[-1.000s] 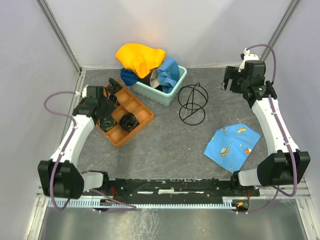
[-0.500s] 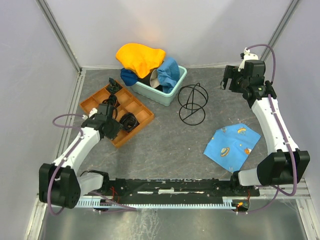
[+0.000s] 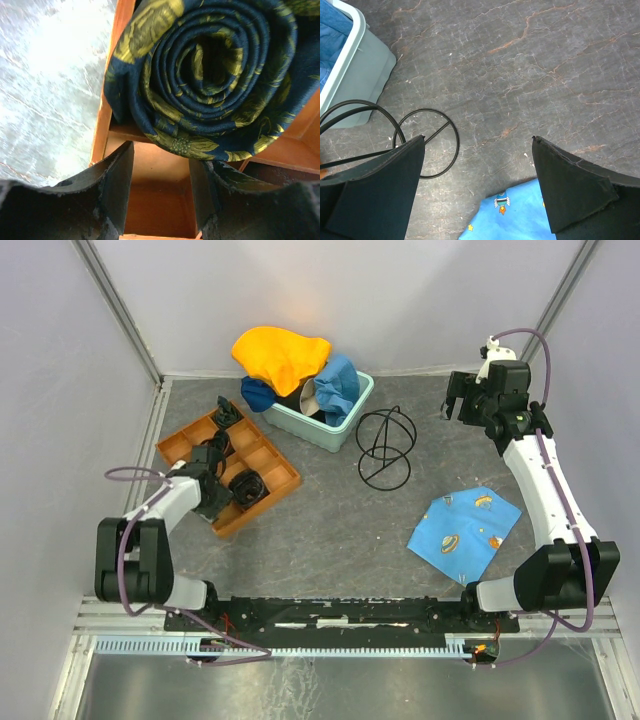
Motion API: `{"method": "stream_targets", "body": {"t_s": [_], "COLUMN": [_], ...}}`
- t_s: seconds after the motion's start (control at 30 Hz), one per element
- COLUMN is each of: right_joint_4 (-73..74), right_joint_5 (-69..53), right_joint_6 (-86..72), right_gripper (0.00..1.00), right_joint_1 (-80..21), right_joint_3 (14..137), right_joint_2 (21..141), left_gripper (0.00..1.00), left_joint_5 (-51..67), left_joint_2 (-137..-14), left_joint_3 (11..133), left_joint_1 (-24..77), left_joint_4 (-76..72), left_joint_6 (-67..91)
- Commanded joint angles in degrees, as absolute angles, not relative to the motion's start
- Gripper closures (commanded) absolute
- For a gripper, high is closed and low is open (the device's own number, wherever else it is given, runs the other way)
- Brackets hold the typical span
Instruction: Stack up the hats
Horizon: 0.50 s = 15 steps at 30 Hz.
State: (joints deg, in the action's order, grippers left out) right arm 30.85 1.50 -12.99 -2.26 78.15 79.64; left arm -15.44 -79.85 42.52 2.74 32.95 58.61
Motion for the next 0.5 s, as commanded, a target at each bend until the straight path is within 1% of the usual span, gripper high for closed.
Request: {"method": "stream_targets", "body": {"t_s": [0.0, 0.23, 0.47], "right_joint_4": [29.1, 29.5, 30.7], "right_joint_5": [1.4, 1.1, 0.1], "right_joint_6": [-12.3, -12.4, -12.8], "right_gripper": [0.04, 0.04, 0.04], "right_joint_1": [-2.5, -2.5, -2.5], "right_joint_3": [78.3, 78.7, 80.1], "right_joint_2": [78.8, 79.6, 81.1], "left_gripper": [0.45, 0.44, 0.43], "left_joint_5": [-19.2, -23.6, -36.2], "left_joint_2": [-85.9, -100.5, -111.7], "left_joint_3": [49.3, 65.5, 79.3], "left_joint_1": [-2.3, -7.2, -8.7], "left_joint_4": [30.6, 32.7, 34.7], "left_joint_6": [48.8, 35.6, 25.9]}}
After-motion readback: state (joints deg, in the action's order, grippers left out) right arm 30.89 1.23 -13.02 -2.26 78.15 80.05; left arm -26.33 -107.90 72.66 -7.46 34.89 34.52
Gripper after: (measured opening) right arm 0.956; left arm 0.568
